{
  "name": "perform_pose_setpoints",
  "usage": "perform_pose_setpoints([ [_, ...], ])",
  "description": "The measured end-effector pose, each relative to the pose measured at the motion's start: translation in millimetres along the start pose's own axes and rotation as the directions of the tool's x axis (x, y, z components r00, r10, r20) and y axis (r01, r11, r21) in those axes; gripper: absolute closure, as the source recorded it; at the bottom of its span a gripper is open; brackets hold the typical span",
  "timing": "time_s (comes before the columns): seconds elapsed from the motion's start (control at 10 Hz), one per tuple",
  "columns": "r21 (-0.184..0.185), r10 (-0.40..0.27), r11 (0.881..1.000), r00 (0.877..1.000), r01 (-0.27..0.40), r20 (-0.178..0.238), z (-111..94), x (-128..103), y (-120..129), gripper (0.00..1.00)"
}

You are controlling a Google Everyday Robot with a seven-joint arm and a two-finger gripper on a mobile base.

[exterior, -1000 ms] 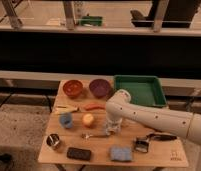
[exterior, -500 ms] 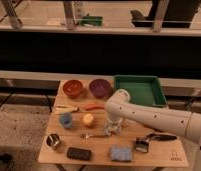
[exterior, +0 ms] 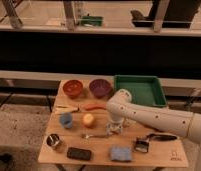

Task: Wipe table surface with towel

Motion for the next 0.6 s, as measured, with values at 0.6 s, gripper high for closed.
perform_pose_setpoints([
  [0.6, 0.031, 0.017, 0.999, 0.999, -0.019, 0.049, -0.6, 0.3, -24.2, 1.00],
])
